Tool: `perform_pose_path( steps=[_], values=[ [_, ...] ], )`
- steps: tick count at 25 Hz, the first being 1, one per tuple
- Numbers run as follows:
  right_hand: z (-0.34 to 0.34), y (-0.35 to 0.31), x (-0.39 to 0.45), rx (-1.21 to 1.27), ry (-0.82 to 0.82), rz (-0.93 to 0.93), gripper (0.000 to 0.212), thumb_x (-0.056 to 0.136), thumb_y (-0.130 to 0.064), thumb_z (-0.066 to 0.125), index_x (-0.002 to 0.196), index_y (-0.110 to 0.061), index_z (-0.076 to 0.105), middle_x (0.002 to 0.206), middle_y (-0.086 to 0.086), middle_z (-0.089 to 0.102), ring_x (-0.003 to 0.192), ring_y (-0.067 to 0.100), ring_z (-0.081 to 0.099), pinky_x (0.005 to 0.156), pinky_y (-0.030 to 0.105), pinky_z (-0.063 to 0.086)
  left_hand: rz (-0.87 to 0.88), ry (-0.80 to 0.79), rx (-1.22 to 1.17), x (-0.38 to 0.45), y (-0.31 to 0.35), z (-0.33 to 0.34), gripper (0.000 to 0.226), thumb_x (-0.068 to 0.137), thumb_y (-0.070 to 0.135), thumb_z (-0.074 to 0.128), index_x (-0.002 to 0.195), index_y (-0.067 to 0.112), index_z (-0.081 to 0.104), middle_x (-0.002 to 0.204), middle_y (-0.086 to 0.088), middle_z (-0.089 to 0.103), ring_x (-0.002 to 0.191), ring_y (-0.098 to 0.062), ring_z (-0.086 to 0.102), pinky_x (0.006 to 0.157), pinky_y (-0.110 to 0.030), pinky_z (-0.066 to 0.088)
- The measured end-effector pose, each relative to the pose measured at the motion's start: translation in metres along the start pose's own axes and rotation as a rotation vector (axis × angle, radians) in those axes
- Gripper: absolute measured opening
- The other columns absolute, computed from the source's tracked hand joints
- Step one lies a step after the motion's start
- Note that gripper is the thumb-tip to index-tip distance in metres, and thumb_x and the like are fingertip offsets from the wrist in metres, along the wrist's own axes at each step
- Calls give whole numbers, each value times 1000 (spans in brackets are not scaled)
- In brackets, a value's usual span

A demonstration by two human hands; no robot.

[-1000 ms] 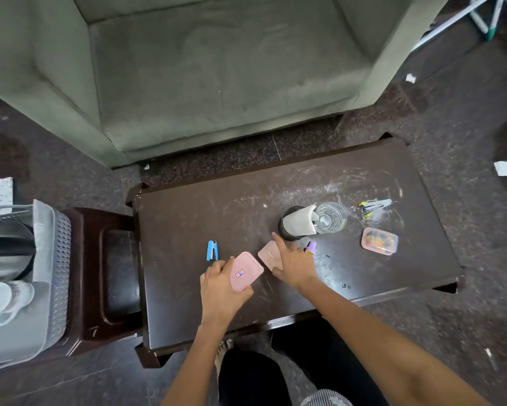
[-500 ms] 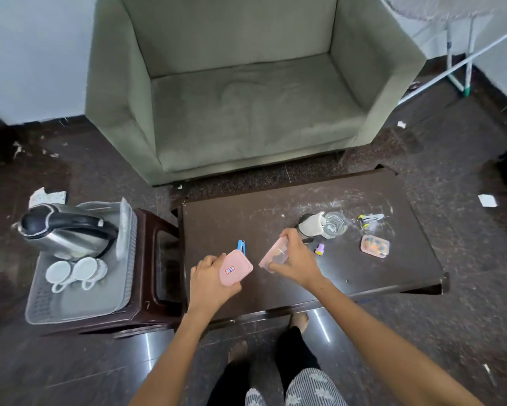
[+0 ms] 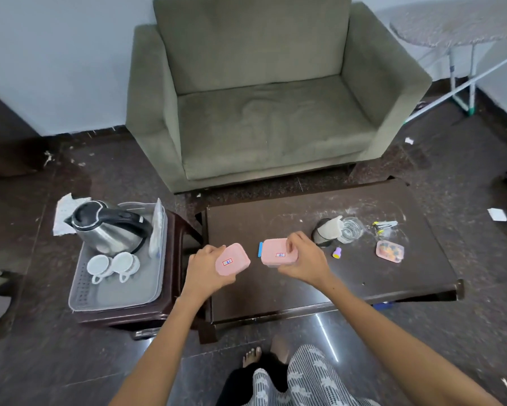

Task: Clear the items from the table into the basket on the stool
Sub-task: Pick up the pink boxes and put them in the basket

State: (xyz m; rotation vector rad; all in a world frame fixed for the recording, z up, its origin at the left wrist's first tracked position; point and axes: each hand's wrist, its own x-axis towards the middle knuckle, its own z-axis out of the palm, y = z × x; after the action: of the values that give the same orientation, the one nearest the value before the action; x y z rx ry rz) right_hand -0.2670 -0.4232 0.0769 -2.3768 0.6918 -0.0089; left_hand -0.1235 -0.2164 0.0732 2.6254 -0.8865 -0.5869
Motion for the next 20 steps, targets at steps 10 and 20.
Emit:
perform_pose_path(
  steps=[10, 20],
  values=[
    [12, -49, 54, -180, -192, -165, 64, 53, -35, 71, 113, -27, 52, 106, -7, 46, 91, 17, 57, 63, 27, 43, -69, 17, -34, 9, -49, -32, 86, 48, 47, 63, 130, 21, 54, 115, -4, 59, 105, -24, 58, 95, -37, 42],
    [117, -158, 111, -352, -309, -209, 68, 56, -37, 73, 120, -26, 53, 114, -5, 53, 106, 17, 51, 86, 29, 42, -96, -81, 92, 12, -193, -83, 80, 50, 43, 59, 127, 23, 53, 118, -2, 58, 112, -23, 52, 97, -34, 30]
  ],
)
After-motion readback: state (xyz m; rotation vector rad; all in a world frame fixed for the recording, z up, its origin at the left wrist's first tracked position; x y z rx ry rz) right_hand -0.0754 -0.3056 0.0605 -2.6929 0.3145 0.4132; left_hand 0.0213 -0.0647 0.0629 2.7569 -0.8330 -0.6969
